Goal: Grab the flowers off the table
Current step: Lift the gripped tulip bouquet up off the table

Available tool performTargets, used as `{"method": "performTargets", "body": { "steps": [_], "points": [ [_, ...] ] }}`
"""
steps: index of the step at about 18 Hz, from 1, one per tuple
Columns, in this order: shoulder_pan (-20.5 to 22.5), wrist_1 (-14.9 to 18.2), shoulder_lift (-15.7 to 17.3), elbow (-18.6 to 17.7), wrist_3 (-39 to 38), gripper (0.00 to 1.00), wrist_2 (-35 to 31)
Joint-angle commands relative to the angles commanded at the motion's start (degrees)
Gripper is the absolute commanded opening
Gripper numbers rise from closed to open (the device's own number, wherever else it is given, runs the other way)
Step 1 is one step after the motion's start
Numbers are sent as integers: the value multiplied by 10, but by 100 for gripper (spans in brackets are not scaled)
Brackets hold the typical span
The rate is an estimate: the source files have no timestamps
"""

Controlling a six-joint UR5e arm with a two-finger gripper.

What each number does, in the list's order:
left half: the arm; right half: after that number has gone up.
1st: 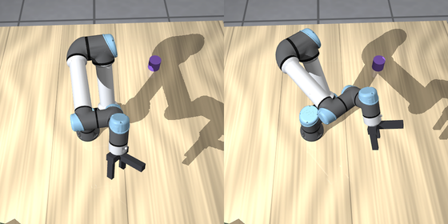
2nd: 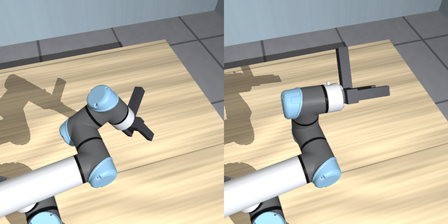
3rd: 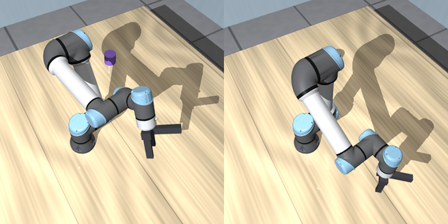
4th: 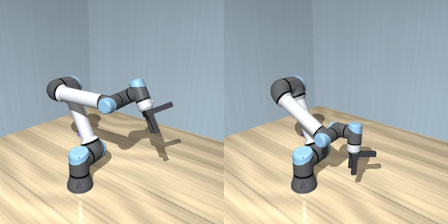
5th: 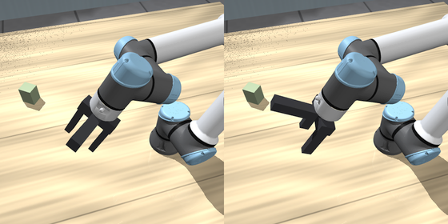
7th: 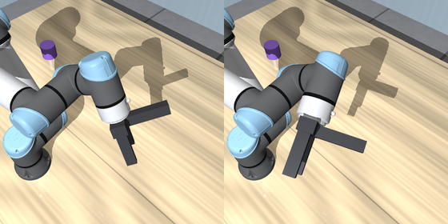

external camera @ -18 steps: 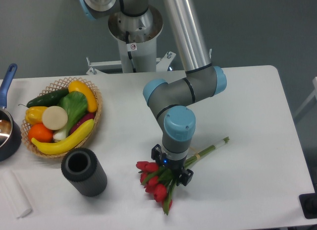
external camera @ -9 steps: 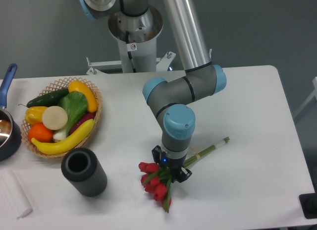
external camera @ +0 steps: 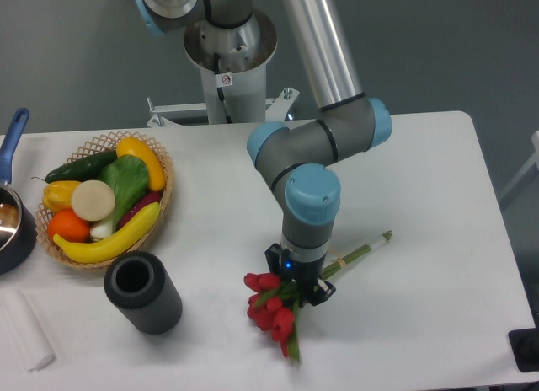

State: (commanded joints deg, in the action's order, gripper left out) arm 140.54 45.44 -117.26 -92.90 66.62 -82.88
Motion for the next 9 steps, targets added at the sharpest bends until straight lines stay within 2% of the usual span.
{"method": "performTargets", "body": {
  "steps": [2, 9],
  "points": [
    [1, 0, 18, 7, -1, 45, 20],
    [31, 1, 71, 13, -17, 45, 153]
  ]
}}
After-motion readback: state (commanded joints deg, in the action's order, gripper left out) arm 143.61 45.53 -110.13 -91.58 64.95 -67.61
